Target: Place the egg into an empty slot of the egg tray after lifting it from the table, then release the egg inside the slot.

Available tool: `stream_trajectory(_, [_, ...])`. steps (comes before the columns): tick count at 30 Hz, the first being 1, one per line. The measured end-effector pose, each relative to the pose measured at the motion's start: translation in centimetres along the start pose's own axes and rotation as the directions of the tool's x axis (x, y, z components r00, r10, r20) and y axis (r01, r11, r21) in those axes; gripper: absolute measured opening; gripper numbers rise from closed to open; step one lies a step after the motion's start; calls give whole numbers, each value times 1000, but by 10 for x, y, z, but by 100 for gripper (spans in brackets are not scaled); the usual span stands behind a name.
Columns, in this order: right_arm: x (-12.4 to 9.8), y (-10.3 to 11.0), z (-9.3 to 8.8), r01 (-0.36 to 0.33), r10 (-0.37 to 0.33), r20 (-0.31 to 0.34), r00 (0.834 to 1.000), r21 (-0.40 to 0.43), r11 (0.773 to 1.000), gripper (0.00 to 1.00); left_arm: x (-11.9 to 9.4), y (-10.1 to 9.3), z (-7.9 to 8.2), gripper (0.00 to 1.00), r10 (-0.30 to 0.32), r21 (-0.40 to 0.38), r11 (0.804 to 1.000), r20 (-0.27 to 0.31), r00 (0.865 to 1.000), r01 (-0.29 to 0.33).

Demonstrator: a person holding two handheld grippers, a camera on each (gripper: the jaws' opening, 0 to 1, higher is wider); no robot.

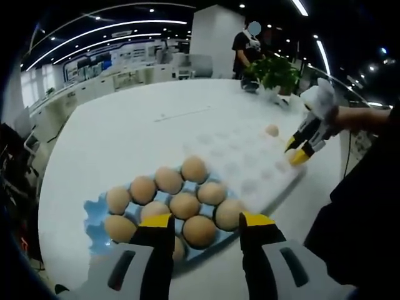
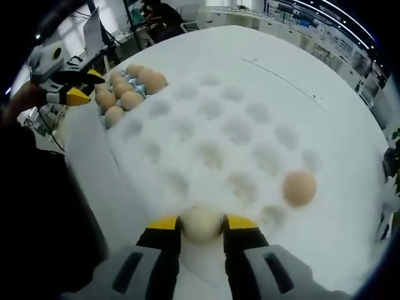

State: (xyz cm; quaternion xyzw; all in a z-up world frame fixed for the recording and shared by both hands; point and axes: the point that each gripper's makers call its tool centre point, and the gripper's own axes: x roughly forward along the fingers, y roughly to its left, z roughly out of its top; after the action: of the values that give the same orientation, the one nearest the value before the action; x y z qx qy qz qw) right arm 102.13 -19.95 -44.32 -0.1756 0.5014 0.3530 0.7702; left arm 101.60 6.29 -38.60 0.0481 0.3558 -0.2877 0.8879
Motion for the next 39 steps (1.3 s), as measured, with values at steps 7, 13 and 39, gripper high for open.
stream_trajectory(7, [-3,-2,3,-16,14,34,999,78,997,26,-2,8,-2,42,11,-19,1000,17,1000,-11])
stream_trajectory(13, [-5,-3,4,-42,33,58,998,164,986,25,1,8,1,42,8,-24,1000,29,1000,-7])
stream_trajectory(39, [-6,-1,2,-51,29,98,995,225,973,25,21,-50,16,41,-128,67,990,27,991,126])
